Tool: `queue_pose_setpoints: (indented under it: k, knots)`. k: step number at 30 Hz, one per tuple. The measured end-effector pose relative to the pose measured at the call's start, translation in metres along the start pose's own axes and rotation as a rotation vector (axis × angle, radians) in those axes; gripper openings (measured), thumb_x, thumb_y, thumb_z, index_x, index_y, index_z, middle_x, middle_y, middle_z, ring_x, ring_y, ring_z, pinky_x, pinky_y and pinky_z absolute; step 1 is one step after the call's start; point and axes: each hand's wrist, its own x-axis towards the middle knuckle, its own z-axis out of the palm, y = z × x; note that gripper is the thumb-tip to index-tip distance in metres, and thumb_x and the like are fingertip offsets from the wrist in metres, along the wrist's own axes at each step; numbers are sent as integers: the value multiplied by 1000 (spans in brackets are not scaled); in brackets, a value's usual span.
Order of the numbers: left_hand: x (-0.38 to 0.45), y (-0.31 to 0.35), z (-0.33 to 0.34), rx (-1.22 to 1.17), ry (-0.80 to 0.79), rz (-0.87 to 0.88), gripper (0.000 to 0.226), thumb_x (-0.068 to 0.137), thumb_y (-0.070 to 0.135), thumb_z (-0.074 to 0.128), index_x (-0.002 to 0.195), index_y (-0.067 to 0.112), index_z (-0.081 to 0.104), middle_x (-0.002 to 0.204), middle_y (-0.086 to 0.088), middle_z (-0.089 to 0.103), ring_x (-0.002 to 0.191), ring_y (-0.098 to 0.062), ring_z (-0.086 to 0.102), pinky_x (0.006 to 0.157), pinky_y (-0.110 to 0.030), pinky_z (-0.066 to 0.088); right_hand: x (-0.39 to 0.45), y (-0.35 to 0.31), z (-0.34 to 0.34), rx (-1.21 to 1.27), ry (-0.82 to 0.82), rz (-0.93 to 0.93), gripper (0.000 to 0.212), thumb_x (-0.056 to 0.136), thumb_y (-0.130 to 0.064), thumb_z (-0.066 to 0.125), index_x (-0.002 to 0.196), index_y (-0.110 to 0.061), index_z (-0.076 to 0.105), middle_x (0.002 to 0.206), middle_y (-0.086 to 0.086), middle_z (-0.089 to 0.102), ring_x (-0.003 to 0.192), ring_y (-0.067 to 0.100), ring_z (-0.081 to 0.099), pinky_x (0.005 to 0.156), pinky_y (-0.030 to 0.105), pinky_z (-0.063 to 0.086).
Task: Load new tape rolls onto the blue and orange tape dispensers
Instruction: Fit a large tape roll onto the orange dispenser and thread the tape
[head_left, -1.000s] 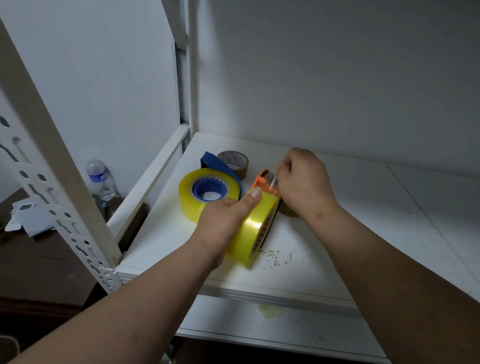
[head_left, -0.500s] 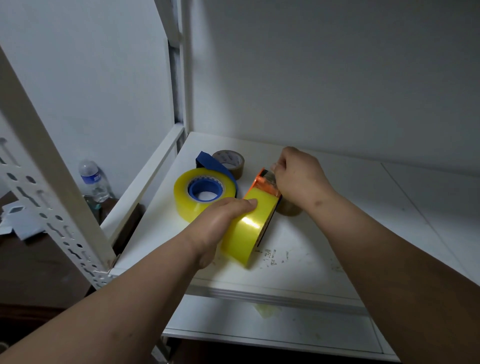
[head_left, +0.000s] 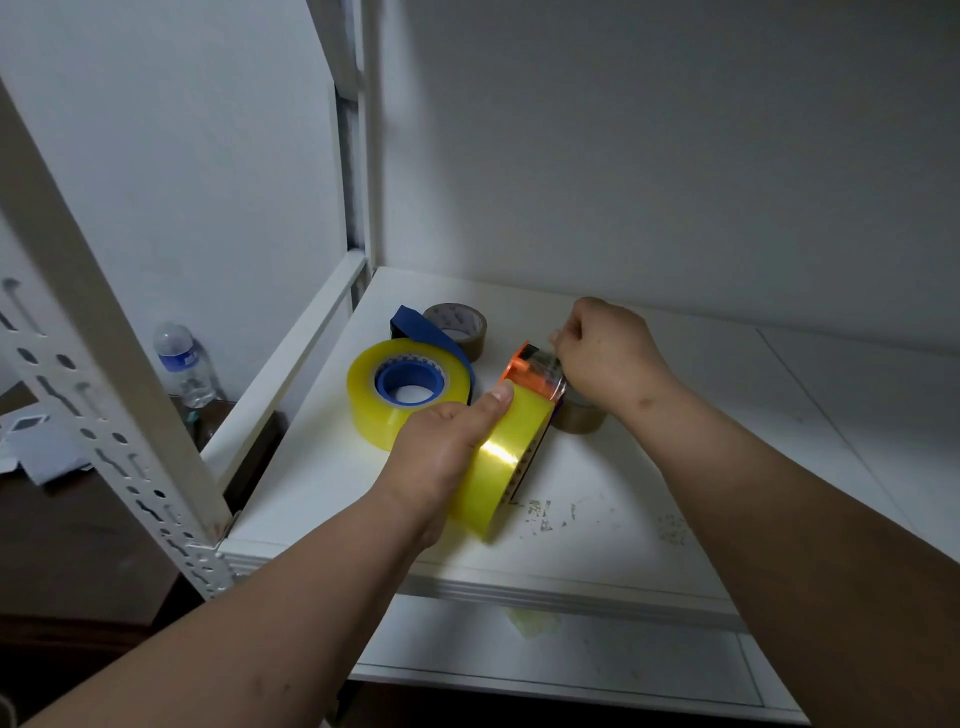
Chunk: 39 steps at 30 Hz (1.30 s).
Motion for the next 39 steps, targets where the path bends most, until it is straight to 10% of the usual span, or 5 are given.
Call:
queue_pose_setpoints:
  k: [4,16,24,30,39]
  knots:
    - [-1,1,-6,34,-1,-14,67,77,57,71,98,-7,66,99,-40,62,77,-33,61,83,-59,54,1,-5,2,30,62,-62,20,91,-26,53,76,-15,46,85,13,62,79,32,52,63,29,32]
    - [2,4,-19,155,-72,-11,107,48,80,72,108,-9,64,106,-33,67,95,-42,69,97,-60,49,4,-3,0,123,-90,-45,14,88,-29,56,79,-20,53,79,0,57,80,23,54,63,28,34]
    - [9,3,-25,154,-183,-153,37,75,50,74,100,22,73,98,-2,79,95,-24,73,98,-47,53,0,-11,-12,84,-133,69,21,76,-27,56,60,-18,46,67,1,53,69,24,52,51,27,34]
    - [8,11,-21,211,-151,-44,52,85,36,68,130,38,41,109,-1,61,99,-26,66,93,-44,55,0,-19,-16,-29,-195,91,23,74,-30,59,60,-15,49,63,3,52,65,23,51,49,26,33]
    - [-2,24,-13,583,-231,166,38,90,35,39,117,62,37,111,-29,63,95,-42,65,87,-56,52,3,-32,-24,-147,-304,50,26,73,-32,64,61,-14,50,66,4,53,58,17,47,48,26,29]
